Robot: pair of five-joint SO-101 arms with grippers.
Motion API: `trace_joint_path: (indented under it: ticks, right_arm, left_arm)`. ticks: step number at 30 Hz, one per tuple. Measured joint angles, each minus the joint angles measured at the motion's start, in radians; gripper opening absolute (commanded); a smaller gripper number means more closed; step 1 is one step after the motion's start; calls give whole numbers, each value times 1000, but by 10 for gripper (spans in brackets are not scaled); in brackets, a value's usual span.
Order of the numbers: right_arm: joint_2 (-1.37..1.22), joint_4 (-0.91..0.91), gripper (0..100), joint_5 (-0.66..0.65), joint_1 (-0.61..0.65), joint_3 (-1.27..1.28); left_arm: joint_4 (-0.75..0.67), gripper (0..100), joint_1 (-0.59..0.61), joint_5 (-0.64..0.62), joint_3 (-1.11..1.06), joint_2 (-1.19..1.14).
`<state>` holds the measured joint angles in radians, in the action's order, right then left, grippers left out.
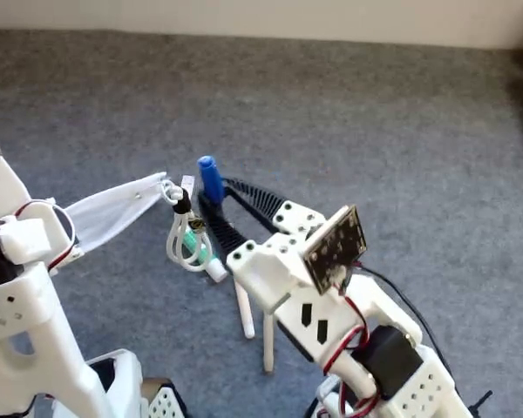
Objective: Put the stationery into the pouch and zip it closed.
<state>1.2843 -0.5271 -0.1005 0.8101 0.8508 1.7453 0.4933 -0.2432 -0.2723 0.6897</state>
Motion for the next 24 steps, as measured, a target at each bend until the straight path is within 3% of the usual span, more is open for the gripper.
trace_joint_path:
  ticks: [5, 18, 24]
  right_arm:
    - [0, 40, 4, 0, 72, -18]
    - [-6, 437, 4, 0, 91, -18]
    - [-147, 612, 4, 0, 91, -17]
  left_arm:
    - [0, 6, 0, 0, 0, 0]
    - [0, 6, 0, 0, -2, 0]
    - [0, 6, -2, 0, -3, 0]
